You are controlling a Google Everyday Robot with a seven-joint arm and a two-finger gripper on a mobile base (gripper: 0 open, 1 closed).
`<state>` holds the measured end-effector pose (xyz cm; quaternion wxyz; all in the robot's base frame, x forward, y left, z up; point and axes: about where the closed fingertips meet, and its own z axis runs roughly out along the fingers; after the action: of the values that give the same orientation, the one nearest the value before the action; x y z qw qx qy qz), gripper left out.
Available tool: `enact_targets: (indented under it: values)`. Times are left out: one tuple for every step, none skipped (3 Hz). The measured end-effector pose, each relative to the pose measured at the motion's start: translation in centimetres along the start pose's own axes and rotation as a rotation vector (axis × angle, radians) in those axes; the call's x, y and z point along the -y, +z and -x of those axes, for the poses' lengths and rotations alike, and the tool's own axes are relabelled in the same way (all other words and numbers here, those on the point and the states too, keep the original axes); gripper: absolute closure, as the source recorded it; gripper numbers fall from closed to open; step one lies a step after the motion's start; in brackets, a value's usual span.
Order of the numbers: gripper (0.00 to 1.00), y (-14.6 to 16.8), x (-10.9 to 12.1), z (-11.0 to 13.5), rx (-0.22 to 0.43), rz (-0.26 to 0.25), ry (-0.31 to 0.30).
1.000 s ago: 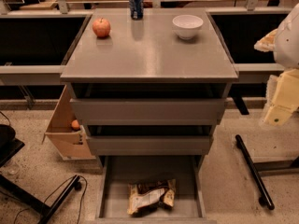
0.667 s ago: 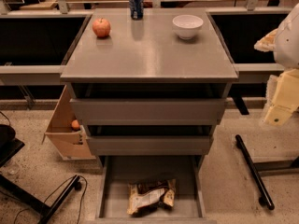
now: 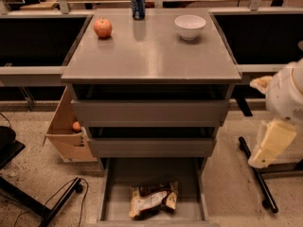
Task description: Pick brown chip bag from bottom drawer and place on counter
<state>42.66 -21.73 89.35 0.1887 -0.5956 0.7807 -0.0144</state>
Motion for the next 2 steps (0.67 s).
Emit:
enact_targets:
  values:
    - [0.00, 6.0, -2.1, -2.8, -0.018, -0.011, -0.006]
    - [0.00, 12.2, -2.2, -4.6, -0.022, -0.038, -0.025]
